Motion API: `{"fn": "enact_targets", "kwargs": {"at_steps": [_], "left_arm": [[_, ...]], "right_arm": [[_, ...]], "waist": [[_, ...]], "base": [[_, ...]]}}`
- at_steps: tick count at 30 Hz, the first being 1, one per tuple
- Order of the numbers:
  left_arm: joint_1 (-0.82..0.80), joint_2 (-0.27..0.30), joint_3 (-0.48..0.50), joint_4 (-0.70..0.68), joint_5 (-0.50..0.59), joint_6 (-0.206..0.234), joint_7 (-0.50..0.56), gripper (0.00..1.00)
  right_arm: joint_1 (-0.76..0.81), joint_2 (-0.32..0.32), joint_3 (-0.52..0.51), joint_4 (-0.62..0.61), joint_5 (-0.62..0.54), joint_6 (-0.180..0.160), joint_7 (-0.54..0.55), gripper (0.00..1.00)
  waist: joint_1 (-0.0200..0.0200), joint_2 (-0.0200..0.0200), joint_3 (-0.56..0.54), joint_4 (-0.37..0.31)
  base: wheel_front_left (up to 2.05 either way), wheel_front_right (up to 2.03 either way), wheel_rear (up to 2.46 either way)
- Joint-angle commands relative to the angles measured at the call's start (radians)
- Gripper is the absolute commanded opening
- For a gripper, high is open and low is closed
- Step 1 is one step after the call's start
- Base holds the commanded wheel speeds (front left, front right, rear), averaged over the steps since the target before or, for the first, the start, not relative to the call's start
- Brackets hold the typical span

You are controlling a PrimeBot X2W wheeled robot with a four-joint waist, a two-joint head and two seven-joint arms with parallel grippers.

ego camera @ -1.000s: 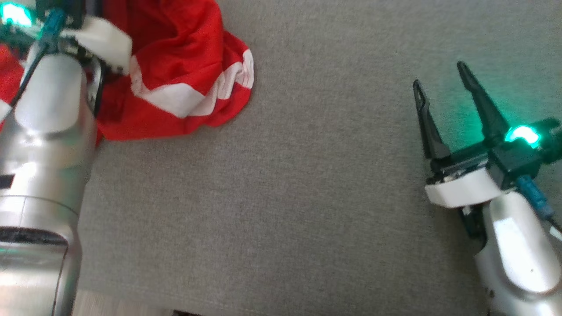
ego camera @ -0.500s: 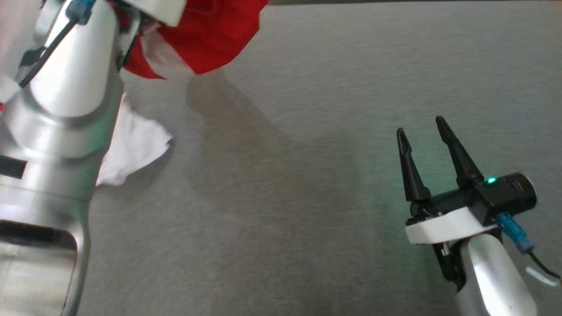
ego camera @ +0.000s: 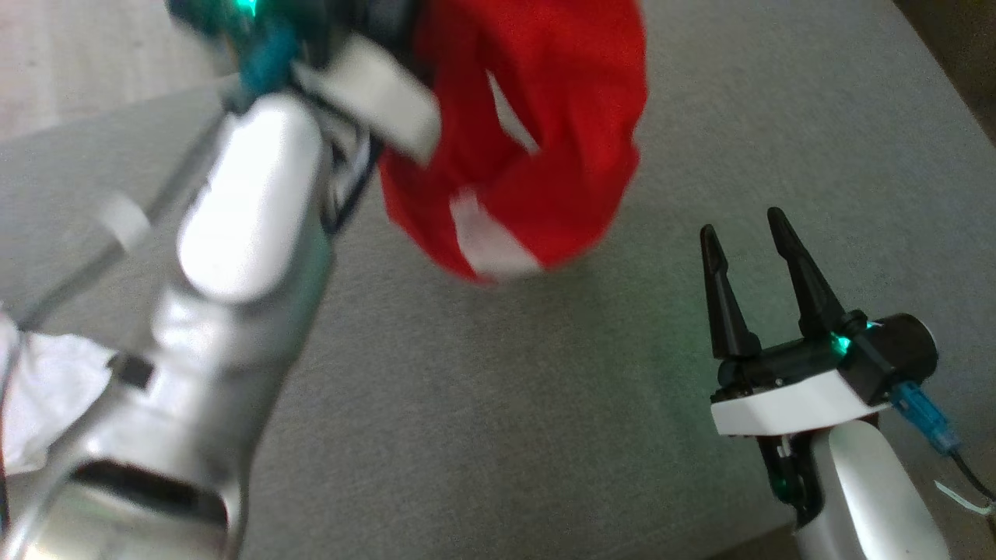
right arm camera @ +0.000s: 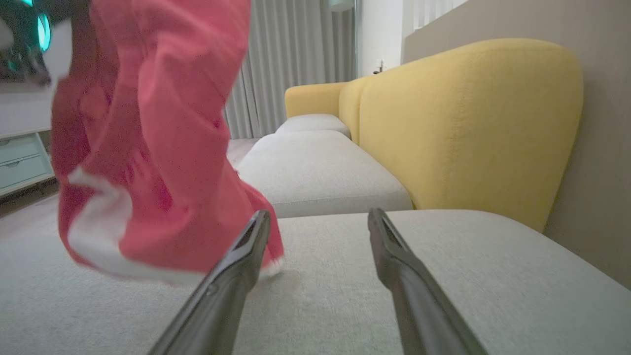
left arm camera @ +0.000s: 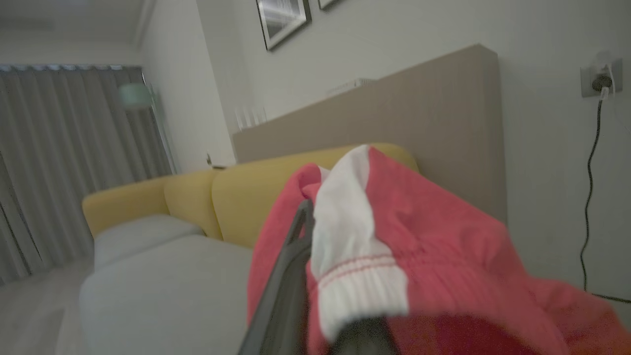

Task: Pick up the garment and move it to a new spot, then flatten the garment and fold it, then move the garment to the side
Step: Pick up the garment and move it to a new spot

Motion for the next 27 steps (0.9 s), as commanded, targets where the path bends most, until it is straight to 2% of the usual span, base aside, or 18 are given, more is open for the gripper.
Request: {"fn": "enact_targets", "kwargs": {"at_steps": [1,3,4,5,6,9,13,17,18,24,27], "left_arm": [[0.024,0.026,0.015,0.001,-0.003,0.004,-0.028,0.00],[0.098,0.021,0.004,0.060,-0.006,0.013,-0.082,0.00],[0.133,0.015,0.007,0.091,-0.018,0.020,-0.108,0.07],[0.165,0.009,0.008,0.122,-0.027,0.027,-0.128,0.62],[0.193,0.004,0.007,0.152,-0.030,0.033,-0.143,1.00],[0.270,-0.006,0.010,0.192,-0.017,0.081,-0.163,1.00],[0.422,-0.012,0.060,0.050,0.013,0.158,-0.165,1.00],[0.608,-0.019,0.106,-0.085,0.017,0.176,-0.165,1.00],[0.608,-0.019,0.106,-0.085,0.017,0.176,-0.165,1.00],[0.868,-0.028,0.185,-0.303,0.012,0.176,-0.165,1.00],[0.967,-0.030,0.203,-0.379,0.051,0.175,-0.165,1.00]], "right_arm": [[-0.021,0.008,0.030,-0.033,0.009,-0.001,0.000,1.00],[-0.023,0.008,0.036,-0.028,0.013,-0.001,0.000,1.00],[-0.023,0.008,0.037,-0.024,0.014,-0.001,0.000,1.00],[-0.023,0.008,0.038,-0.020,0.013,-0.001,0.000,1.00],[-0.022,0.008,0.038,-0.014,0.012,-0.001,0.000,1.00],[-0.015,0.008,0.032,0.012,0.006,-0.001,0.000,1.00],[0.002,0.008,0.008,0.051,0.002,-0.001,0.000,1.00],[0.037,0.008,-0.018,0.079,-0.006,-0.001,0.000,1.00],[0.037,0.008,-0.018,0.079,-0.006,-0.001,0.000,1.00],[0.120,0.008,-0.056,0.099,-0.005,-0.001,0.000,1.00],[0.170,0.008,-0.083,0.097,-0.005,-0.001,0.000,1.00]], "waist": [[0.0000,-0.0001,0.043,-0.040],[0.0000,-0.0001,0.057,-0.041],[0.0000,-0.0001,0.063,-0.037],[0.0000,-0.0001,0.068,-0.032],[0.0000,-0.0001,0.070,-0.024],[0.0000,-0.0001,0.064,0.009],[0.0000,-0.0001,0.026,0.071],[0.0000,-0.0001,-0.042,0.145],[0.0000,-0.0001,-0.042,0.145],[0.0000,-0.0001,-0.159,0.243],[0.0000,-0.0001,-0.202,0.281]], "base": [[0.00,0.00,0.00],[0.00,0.00,0.00],[0.00,0.00,0.00],[0.00,0.00,0.00],[0.00,0.00,0.00],[0.00,0.00,0.00],[0.00,0.00,0.00],[0.00,0.00,0.00],[0.00,0.00,0.00],[0.00,0.00,0.00],[0.00,0.00,0.00]]}}
